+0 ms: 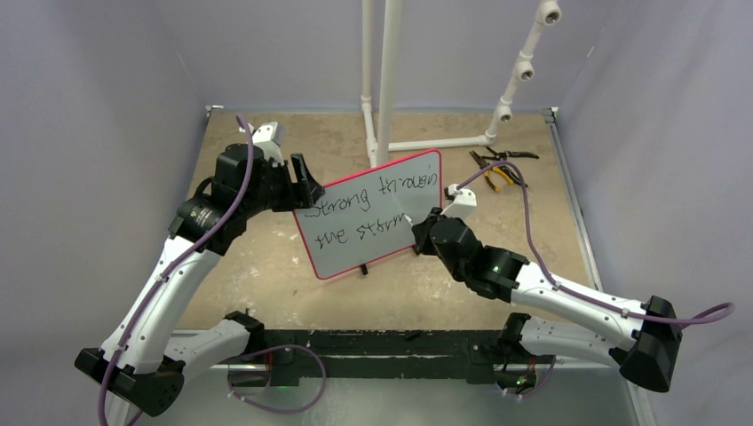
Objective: Write a sentence on the whiteboard
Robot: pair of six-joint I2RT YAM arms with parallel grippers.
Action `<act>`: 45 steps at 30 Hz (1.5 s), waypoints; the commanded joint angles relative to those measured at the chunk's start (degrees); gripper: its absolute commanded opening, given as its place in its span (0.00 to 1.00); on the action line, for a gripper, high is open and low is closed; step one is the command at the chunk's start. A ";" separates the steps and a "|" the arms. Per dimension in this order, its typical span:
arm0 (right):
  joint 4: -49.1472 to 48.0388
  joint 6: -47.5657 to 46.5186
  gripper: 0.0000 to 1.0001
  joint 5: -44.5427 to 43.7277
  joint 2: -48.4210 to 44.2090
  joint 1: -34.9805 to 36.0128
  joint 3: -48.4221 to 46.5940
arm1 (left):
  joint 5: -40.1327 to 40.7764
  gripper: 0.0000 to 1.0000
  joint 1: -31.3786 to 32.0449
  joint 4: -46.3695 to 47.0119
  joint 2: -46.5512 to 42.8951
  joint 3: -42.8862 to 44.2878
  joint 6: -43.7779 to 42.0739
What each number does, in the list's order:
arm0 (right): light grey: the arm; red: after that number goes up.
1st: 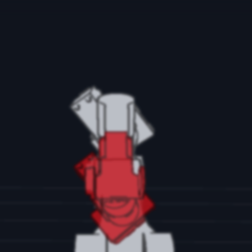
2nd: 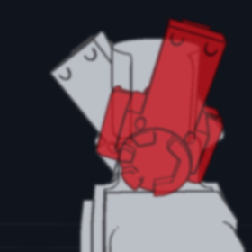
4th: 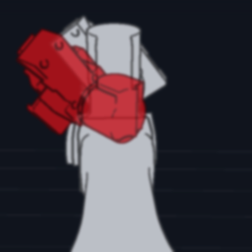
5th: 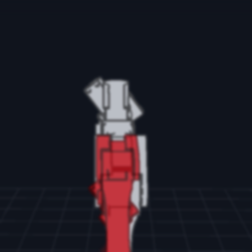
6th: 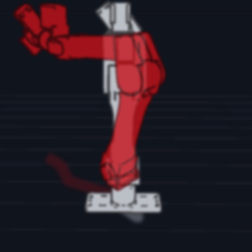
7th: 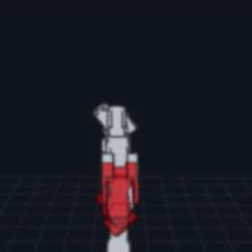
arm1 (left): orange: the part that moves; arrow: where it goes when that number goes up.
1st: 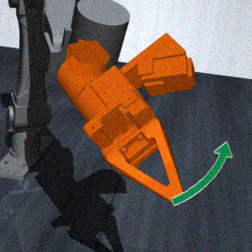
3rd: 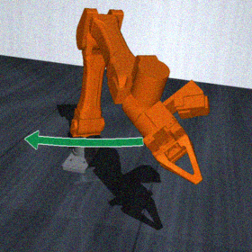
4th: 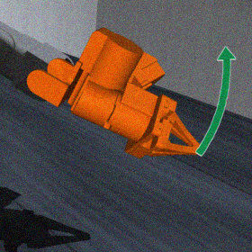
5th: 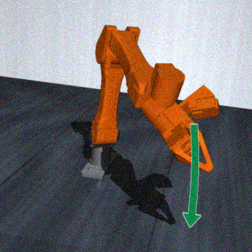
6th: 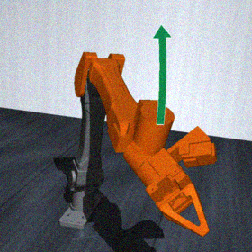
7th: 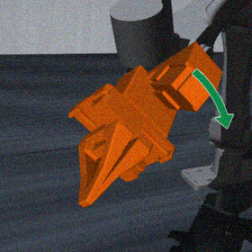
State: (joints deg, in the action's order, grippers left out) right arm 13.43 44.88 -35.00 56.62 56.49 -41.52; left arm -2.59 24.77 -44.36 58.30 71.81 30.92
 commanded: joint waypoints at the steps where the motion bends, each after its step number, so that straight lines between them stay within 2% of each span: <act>1: 1.61 2.42 0.00 -0.79 -0.18 -0.33 0.77 | -1.19 0.66 0.05 0.96 0.29 -0.20 0.88; 23: 0.22 1.61 0.00 0.73 1.13 -0.33 0.70 | -1.10 0.66 0.10 1.07 0.50 0.08 0.72; 37: 0.38 -0.41 0.00 -3.80 0.52 -0.33 -2.08 | -1.27 0.66 0.10 1.08 0.45 0.08 0.81; 45: -0.57 -1.92 0.00 -3.32 -0.46 -0.33 -2.60 | -1.45 0.66 0.09 1.29 0.41 -0.13 0.88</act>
State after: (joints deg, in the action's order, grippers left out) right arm 15.40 44.34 -36.29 57.23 56.45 -41.25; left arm -2.59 24.77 -44.21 58.81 71.77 30.92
